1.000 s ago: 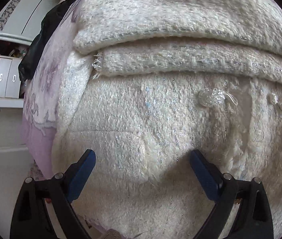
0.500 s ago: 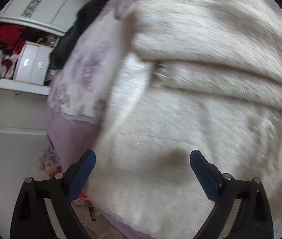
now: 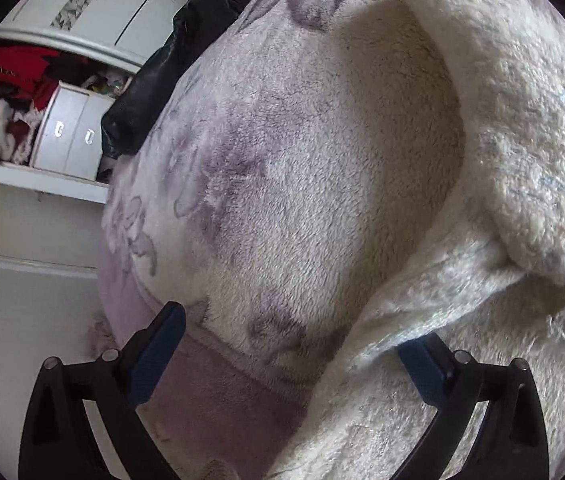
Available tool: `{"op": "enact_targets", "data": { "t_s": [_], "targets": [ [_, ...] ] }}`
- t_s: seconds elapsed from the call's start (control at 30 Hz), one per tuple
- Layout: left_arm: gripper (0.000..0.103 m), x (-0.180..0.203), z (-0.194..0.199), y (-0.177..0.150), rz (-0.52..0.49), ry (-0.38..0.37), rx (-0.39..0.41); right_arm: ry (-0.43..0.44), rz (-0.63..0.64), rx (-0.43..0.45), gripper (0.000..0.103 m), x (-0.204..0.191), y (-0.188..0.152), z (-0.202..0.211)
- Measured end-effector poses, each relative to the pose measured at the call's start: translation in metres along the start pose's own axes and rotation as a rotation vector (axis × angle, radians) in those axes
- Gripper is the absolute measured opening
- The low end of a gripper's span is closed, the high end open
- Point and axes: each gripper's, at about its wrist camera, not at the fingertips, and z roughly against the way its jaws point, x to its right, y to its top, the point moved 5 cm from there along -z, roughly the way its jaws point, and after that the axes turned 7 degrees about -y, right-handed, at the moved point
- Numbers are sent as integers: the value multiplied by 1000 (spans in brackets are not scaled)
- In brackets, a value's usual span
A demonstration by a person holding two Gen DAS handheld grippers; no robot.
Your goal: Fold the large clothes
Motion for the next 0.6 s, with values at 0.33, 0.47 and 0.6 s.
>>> {"op": "enact_targets", "data": {
  "t_s": [0.33, 0.47, 0.6],
  "targets": [
    [103, -18, -19, 4, 94, -242, -54, -33, -84, -11, 43, 21, -39, 41],
    [103, -15, 3, 3, 66, -262, -21, -29, -96, -19, 43, 10, -27, 27],
    [103, 25, 22, 5, -140, -185, 58, -62, -74, -20, 43, 2, -24, 23]
  ]
}}
